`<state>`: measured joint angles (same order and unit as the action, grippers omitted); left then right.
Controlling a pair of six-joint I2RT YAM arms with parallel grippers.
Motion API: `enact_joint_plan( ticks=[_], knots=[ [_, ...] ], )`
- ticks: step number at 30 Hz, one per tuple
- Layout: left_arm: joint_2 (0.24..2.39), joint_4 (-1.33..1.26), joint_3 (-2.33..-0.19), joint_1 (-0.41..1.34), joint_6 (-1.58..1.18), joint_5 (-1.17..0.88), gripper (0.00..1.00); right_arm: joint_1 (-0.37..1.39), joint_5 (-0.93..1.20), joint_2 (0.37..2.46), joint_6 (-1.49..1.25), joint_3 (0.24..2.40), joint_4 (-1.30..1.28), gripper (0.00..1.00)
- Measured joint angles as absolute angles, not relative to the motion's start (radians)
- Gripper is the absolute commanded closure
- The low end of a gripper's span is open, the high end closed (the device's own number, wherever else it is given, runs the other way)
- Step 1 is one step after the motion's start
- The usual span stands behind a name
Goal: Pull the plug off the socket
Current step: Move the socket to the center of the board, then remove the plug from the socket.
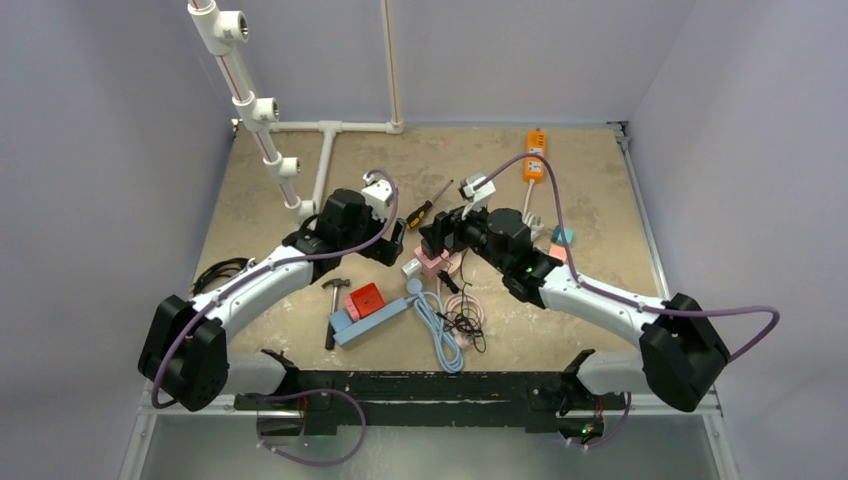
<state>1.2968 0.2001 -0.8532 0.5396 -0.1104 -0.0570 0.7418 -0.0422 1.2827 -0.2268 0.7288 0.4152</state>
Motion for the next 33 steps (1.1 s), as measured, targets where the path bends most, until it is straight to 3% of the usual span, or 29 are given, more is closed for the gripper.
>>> enact_joint_plan(
  ticks=[14, 20, 33],
  knots=[
    [1.458, 0.091, -0.883, 0.456, -0.279, -0.193, 0.02, 0.801, -0.089, 1.385, -0.164, 0.742, 0.368, 0.39],
    [1.474, 0.063, -0.891, 0.445, -0.324, -0.236, 0.03, 0.823, -0.111, 1.386, -0.155, 0.742, 0.374, 0.41],
    [1.501, 0.059, -0.898, 0.446, -0.357, -0.341, 0.20, 0.885, -0.204, 1.427, -0.136, 0.739, 0.389, 0.49]
  ],
)
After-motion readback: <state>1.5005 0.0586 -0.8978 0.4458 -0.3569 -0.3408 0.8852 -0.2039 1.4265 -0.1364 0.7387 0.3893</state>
